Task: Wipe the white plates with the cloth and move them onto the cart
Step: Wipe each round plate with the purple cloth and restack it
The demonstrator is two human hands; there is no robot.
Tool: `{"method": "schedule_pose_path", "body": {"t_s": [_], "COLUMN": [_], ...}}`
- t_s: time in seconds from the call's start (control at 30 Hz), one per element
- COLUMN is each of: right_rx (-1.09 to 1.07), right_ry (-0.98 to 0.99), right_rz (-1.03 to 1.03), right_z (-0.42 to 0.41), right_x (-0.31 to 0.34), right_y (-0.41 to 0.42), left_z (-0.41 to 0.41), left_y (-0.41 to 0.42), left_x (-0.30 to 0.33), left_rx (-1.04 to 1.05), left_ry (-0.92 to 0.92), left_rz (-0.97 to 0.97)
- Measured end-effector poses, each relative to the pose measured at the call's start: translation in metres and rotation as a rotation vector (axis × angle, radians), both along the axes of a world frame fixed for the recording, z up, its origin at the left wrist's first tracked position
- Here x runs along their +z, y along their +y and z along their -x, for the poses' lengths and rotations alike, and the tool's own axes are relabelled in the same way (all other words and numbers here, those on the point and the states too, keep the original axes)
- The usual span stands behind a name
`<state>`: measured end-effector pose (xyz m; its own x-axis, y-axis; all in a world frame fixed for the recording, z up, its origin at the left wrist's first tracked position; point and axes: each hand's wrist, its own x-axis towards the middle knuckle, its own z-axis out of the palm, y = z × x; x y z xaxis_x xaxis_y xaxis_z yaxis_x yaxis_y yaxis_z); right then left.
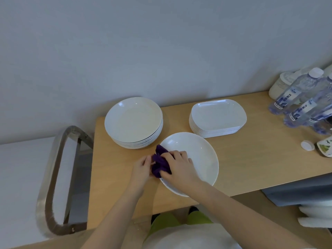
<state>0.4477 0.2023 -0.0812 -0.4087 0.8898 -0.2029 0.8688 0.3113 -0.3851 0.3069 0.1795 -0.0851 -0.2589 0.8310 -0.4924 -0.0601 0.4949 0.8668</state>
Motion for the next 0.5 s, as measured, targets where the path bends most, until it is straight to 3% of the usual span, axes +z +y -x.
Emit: {"method": "schedule_pose_path", "body": {"t_s": [0.17, 0.33, 0.5], "right_rx": [-0.029, 0.021, 0.123], "right_ry": [-0.047, -0.147, -0.222], "right_rz": [-0.029, -0.037, -0.066], "right_z": [0.004, -0.012, -0.048], "right_x": [0.0, -0.002, 0.0], "right_y": [-0.027, -0.034, -0.027], "left_z": [0.0, -0.004, -0.007], "left_y": [0.0, 0.006, 0.014], "left_x": [0.002, -0.006, -0.006], "left_rx": [0.007, -0.108, -0.147], "left_ry": [-0.065, 0.28, 0.385], "left_rz": [0.018, 0.012, -0.012]}}
